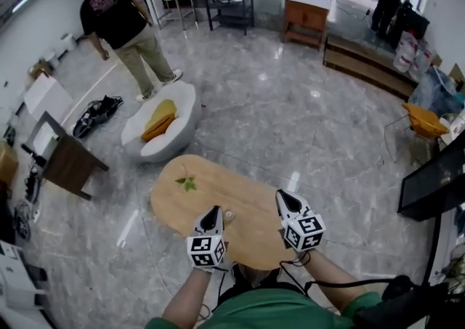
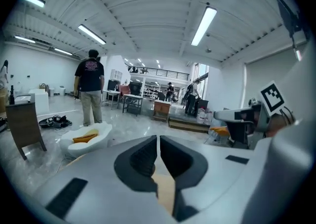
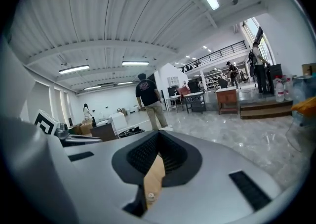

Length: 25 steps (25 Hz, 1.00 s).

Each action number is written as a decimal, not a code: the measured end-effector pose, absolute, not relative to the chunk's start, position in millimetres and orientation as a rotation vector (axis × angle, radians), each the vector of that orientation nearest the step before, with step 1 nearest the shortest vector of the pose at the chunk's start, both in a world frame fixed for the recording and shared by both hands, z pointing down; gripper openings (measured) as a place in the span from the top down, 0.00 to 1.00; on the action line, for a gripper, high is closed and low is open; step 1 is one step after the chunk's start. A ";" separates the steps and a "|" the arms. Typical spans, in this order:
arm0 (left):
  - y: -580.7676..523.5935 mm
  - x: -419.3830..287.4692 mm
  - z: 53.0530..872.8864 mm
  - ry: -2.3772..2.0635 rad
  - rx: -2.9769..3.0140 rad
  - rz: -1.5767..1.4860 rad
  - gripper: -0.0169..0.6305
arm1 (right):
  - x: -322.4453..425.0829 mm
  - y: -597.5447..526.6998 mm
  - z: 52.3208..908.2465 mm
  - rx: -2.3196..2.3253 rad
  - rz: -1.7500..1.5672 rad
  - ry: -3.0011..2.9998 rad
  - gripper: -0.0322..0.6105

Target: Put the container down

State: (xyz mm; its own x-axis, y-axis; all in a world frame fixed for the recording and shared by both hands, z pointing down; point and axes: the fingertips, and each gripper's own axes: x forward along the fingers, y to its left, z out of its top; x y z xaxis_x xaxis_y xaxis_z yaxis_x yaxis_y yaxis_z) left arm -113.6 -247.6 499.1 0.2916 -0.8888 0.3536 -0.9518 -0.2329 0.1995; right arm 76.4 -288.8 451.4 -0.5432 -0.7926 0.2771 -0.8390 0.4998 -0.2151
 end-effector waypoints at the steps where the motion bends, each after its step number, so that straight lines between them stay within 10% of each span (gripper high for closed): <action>1: -245.9 -108.5 489.1 -1.658 2.210 0.223 0.92 | 79.3 -283.9 445.6 1.425 0.490 -2.600 0.93; 25: -238.1 -71.0 396.5 -1.670 2.398 0.139 0.92 | 99.1 -238.3 362.3 1.477 0.309 -2.702 0.93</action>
State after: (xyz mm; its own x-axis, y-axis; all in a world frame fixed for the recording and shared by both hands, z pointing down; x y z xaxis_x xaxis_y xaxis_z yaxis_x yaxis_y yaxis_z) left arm -71.0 -238.1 396.5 0.3517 -0.9146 0.1993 -0.9350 -0.3330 0.1220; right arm 99.1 -238.3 362.3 -0.5435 -0.8282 0.1362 -0.8376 0.5247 -0.1519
